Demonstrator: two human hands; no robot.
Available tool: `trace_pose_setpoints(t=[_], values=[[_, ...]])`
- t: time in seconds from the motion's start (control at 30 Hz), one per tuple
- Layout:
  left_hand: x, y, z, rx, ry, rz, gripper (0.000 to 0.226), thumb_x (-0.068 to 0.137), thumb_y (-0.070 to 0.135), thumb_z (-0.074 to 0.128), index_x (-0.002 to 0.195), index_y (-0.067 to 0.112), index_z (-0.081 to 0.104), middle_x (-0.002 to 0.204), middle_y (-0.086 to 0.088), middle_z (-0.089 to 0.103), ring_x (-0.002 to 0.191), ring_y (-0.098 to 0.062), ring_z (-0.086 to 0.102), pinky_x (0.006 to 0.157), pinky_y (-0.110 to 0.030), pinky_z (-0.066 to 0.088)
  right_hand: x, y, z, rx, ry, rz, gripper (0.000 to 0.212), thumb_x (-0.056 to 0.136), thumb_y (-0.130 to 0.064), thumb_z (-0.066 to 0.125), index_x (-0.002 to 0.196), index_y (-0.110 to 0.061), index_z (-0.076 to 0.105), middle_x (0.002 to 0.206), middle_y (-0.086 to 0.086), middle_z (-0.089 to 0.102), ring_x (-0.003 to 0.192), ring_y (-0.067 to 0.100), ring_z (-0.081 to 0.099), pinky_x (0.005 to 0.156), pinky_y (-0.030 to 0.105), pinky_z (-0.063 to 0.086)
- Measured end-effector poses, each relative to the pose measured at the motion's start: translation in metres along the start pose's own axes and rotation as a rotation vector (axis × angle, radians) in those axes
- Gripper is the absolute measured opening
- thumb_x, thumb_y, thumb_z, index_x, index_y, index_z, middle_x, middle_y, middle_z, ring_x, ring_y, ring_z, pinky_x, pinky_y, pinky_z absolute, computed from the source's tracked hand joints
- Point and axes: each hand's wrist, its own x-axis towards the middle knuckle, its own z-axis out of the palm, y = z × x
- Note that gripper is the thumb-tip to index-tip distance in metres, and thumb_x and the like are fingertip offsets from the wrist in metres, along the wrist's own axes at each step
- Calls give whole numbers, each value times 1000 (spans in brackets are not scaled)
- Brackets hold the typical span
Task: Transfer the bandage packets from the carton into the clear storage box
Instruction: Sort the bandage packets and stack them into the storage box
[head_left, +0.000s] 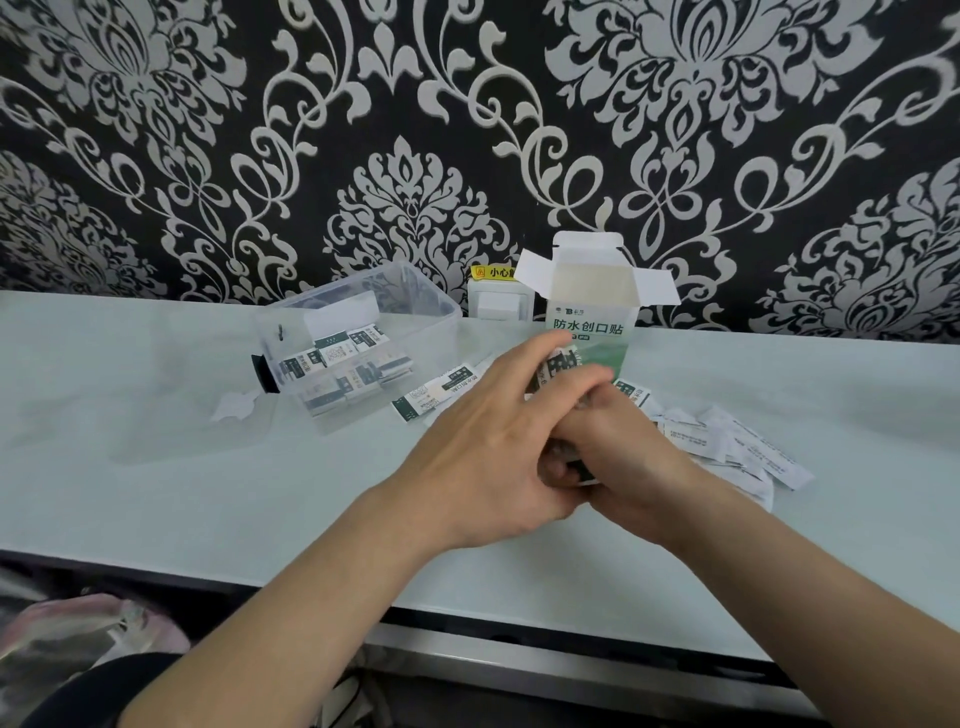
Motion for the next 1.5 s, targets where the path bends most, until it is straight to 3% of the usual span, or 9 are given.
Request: trace_pose_setpoints(t=[0.23, 0.33, 0.5, 0.63, 0.77, 1.1, 1.3, 1.4, 1.5], values=[[4, -15, -26, -477, -144, -173, 65, 71, 41, 78, 130, 37, 51, 127, 12, 46, 114, 1, 49, 99, -23, 44, 1, -7, -8, -155, -90, -23, 18, 79, 4, 64, 89, -10, 57, 55, -4, 44, 43, 7, 34, 39, 19, 25], [5, -19, -30, -705, -23, -221, 35, 80, 50, 62, 111, 33, 62, 101, 7, 59, 92, -9, 58, 80, -30, 52, -1, -12, -10, -181, -200, 56, 39, 79, 4, 66, 111, -14, 54, 51, -9, 45, 41, 7, 32, 39, 19, 24], [6, -1, -14, -612, 181, -107, 10, 88, 28, 66, 83, 20, 67, 67, 14, 64, 59, -4, 57, 58, -17, 44, -8, -18, -10, 25, -444, 201, 27, 74, 6, 56, 68, -16, 42, 51, -5, 30, 41, 4, 19, 37, 15, 12], [10, 0, -13, -642, 271, -225, 18, 81, 24, 72, 65, 18, 68, 53, 9, 60, 47, -4, 50, 48, -16, 39, -8, -16, -9, 290, -542, 310, 18, 78, 6, 47, 74, -9, 56, 61, 6, 47, 42, 6, 36, 34, 11, 25], [16, -14, -21, -559, 344, -365, 27, 80, 19, 76, 57, 15, 64, 44, 11, 54, 42, -3, 43, 44, -17, 34, -7, -18, -15, 217, -394, 276, 22, 92, -4, 51, 112, 0, 60, 89, 20, 68, 75, 28, 71, 49, 25, 55], [15, -19, -31, -602, 352, -220, 16, 86, 22, 62, 80, 9, 69, 71, -2, 65, 67, -17, 60, 63, -25, 47, -3, -10, -12, 397, -290, 221, 18, 82, -7, 57, 98, -1, 63, 70, 10, 60, 53, 10, 56, 42, 13, 43], [13, -17, -30, -470, 391, -202, 40, 86, 19, 59, 52, -2, 60, 41, -4, 45, 43, -13, 37, 45, -26, 31, -4, -11, -7, 448, -310, 300, 32, 82, -3, 56, 112, -11, 50, 73, 16, 61, 53, 17, 59, 43, 18, 49], [15, -21, -32, -352, 362, -281, 42, 80, 25, 56, 50, -5, 55, 47, -21, 44, 47, -28, 39, 49, -36, 33, -4, -12, -9, 309, -341, 282, 18, 85, -9, 58, 102, -10, 52, 91, 21, 69, 75, 30, 70, 60, 33, 60], [15, -23, -34, -259, 273, -368, 40, 71, 30, 52, 46, -1, 51, 45, -18, 36, 46, -18, 31, 49, -35, 32, -4, -13, -10, 49, -347, 180, 17, 82, -24, 71, 89, -13, 60, 104, 19, 66, 99, 39, 64, 85, 44, 53]])
